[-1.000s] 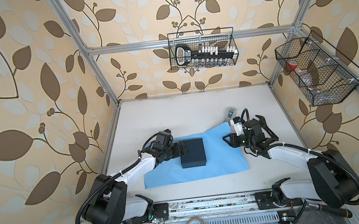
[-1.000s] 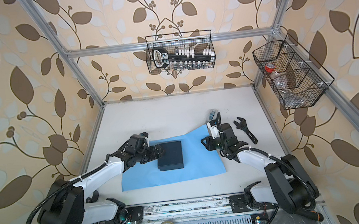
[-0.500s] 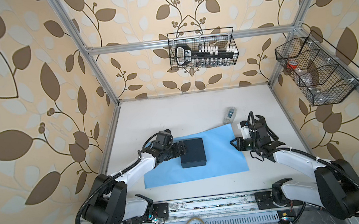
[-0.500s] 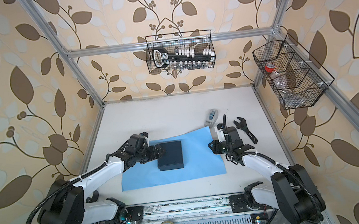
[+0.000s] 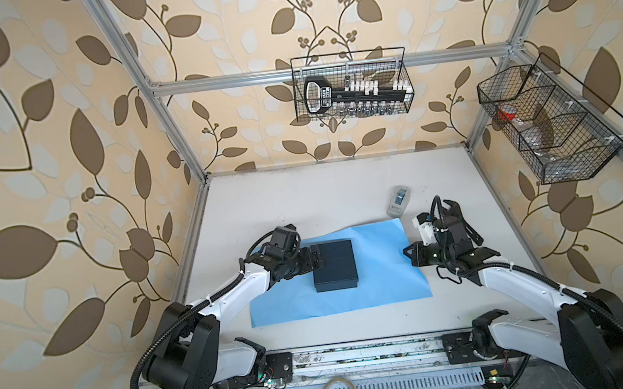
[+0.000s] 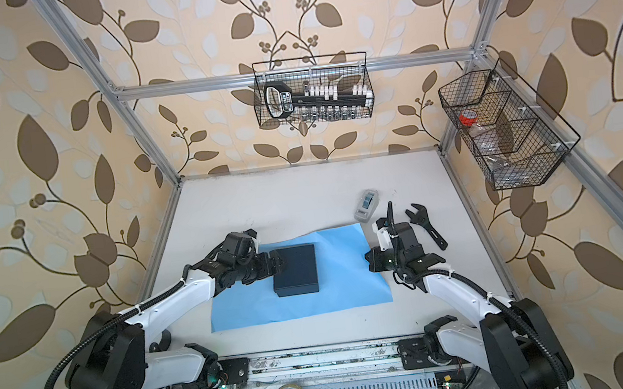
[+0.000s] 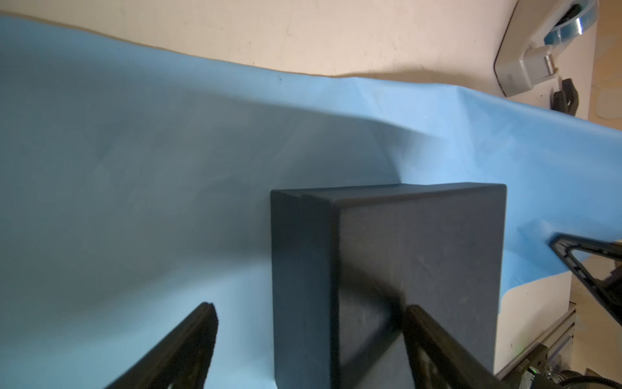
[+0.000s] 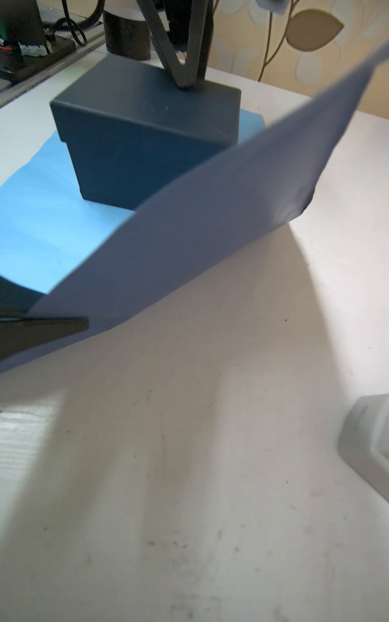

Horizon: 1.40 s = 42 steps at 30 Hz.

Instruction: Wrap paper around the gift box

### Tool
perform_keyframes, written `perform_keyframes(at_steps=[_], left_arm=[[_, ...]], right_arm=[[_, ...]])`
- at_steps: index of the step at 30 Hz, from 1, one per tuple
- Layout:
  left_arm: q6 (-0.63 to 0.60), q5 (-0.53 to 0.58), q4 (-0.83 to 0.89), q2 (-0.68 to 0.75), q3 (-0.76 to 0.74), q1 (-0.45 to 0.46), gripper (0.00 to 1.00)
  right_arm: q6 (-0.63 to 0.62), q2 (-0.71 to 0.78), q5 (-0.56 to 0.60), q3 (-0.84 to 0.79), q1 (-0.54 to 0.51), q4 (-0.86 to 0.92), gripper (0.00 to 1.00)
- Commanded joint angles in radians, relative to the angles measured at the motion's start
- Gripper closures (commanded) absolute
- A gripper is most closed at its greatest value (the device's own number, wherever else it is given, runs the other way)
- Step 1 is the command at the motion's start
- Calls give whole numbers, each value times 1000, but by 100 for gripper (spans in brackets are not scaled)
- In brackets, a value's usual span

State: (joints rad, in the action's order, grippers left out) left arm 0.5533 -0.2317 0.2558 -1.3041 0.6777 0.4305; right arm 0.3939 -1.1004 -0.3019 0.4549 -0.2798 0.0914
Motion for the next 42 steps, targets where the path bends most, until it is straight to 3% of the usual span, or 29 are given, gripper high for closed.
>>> perform_keyframes(at_steps=[1,7,11,15,21,38,42], left_arm=[[3,60,90,48,77,-3,8],[47,76,102,106,143,14,9],[100,84,62,117,222,160,19],[145,39,-36,29,301,299,31],[202,-5,-126,-126,392,399,41],[249,15,-162,-364,535,413,41],[243,38,-138,-398,569,413,48]], right_arm=[[11,29,9,49,-33,51,98],[37,39,20,65,-70,59,98],[79,27,62,95,-137,62,98],[110,10,85,114,-177,56,98],[140,-3,101,129,-205,51,98],[161,11,112,106,-228,33,98],[163,16,113,107,-234,31,98]])
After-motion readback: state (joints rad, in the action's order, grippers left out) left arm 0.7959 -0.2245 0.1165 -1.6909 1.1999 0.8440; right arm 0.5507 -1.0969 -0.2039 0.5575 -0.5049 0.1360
